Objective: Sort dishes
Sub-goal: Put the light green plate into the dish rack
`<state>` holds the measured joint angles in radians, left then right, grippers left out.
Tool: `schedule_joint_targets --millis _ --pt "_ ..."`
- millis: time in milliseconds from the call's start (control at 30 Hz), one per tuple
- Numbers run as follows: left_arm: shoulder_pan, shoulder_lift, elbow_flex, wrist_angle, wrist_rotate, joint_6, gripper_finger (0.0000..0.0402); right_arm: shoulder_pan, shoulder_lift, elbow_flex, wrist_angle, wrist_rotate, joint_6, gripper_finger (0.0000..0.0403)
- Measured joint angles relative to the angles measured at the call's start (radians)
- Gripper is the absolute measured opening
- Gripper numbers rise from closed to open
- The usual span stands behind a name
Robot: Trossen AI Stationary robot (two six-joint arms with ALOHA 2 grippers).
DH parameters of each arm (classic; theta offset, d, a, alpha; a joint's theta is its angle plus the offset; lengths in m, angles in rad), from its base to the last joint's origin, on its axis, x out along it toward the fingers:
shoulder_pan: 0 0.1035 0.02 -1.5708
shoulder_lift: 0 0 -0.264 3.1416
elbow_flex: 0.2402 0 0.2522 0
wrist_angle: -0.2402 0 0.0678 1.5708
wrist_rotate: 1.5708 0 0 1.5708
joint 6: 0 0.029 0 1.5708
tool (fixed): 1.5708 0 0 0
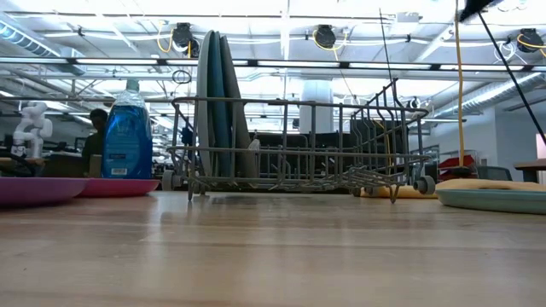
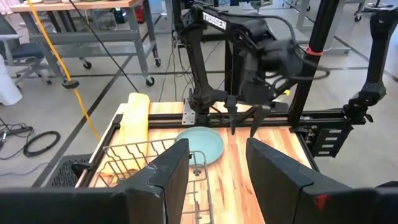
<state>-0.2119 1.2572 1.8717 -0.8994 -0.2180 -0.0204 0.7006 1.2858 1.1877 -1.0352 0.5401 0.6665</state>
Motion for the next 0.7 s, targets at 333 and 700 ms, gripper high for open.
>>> schedule_joint_targets --millis 333,700 --pt "0.0 0.0 0.0 0.0 0.0 0.0 0.0162 0.054 0.139 -0.077 -0.171 -0.172 0.319 0.0205" --pt "0.0 0.0 0.0 0.0 0.0 0.008 0.0162 0.053 0.156 -0.355 -0.038 -0.238 0.417 0.0206"
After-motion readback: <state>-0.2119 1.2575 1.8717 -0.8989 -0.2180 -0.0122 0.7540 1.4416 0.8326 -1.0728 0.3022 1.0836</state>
